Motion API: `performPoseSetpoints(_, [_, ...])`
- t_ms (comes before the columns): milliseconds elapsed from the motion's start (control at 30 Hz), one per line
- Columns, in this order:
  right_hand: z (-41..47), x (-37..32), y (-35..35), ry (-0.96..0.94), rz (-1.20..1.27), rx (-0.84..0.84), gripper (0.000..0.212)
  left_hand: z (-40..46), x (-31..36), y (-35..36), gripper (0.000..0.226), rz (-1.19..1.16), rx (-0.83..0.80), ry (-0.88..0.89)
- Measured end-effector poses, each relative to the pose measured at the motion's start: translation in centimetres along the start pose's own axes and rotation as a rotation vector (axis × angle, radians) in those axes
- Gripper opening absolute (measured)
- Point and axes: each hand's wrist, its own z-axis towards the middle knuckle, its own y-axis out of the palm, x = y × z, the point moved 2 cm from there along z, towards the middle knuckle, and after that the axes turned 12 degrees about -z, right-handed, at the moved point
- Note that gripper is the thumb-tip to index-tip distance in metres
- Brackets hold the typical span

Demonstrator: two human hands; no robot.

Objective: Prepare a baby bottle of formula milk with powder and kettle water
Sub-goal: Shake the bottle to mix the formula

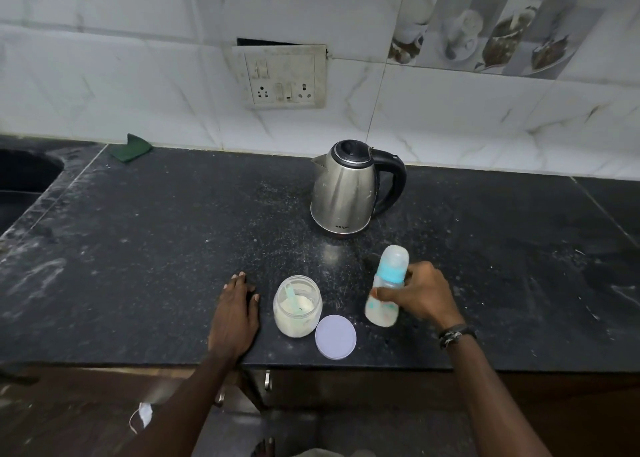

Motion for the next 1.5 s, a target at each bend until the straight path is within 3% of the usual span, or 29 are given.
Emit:
performPoseSetpoints(167, [0.1, 0.4, 0.2, -0.028, 0.037, -0.020, 0.037, 0.1, -0.2, 0.1, 0.041, -0.004, 0.004, 0.005])
performPoseSetpoints(267, [0.3, 0.4, 0.0, -0.011, -0.028, -0.037, 0.047, 0.0, -0.3, 0.2, 0.037, 0.005, 0.001, 0.007])
performPoseSetpoints(467, [0.5, 0.6, 0.3, -0.045, 0.198, -0.073, 0.032, 0.0, -0.3, 0.2, 0.034, 0.007, 0.010, 0.018])
performPoseSetpoints(533, [0.4, 0.3, 0.2, -0.057, 0.163, -0.129, 0.029, 0.0, -0.3, 0.1, 0.034, 0.006, 0.014, 0.026])
performPoseSetpoints(633, [0.4, 0.3, -0.4, -0.044, 0.006, 0.002, 0.037, 0.0, -0.2, 0.1, 0.031, 0.001, 0.015, 0.027])
performPoseSetpoints(733, [0.4, 0.1, -0.6, -0.052, 0.068, -0.047, 0.039, -0.1, -0.2, 0.1, 0.029, 0.000, 0.021, 0.027])
performPoseSetpoints(867, [0.2, -0.2, -1.1, -0.061, -0.070, 0.019, 0.046, 0.1, -0.1, 0.1, 0.035, 0.001, 0.011, 0.019])
performPoseSetpoints(967, [0.3, -0.1, -0.9, -0.038, -0.027, -0.077, 0.041, 0.1, -0.1, 0.1, 0.031, -0.007, 0.010, 0.019])
performPoseSetpoints(1067, [0.1, -0.2, -1.2, -0.042, -0.122, 0.013, 0.046, 0.1, -0.1, 0.1, 0.031, -0.003, 0.007, 0.016])
performPoseSetpoints(1200, [0.0, -0.3, -1.2, -0.020, -0.036, -0.069, 0.044, 0.0, -0.2, 0.0, 0.036, -0.004, 0.001, 0.006])
performPoseSetpoints(1300, [0.1, -0.7, -1.5, -0.019, -0.150, 0.029, 0.050, 0.1, -0.1, 0.1, 0.036, 0.001, -0.001, 0.005])
performPoseSetpoints(1400, [0.2, -1.1, -1.3, -0.002, -0.083, -0.045, 0.048, 0.1, -0.2, 0.1, 0.033, -0.003, 0.002, 0.011])
performPoseSetpoints(1500, [0.2, -1.4, -1.3, -0.013, -0.168, 0.005, 0.043, 0.1, -0.3, 0.2, 0.031, -0.003, 0.002, 0.011])
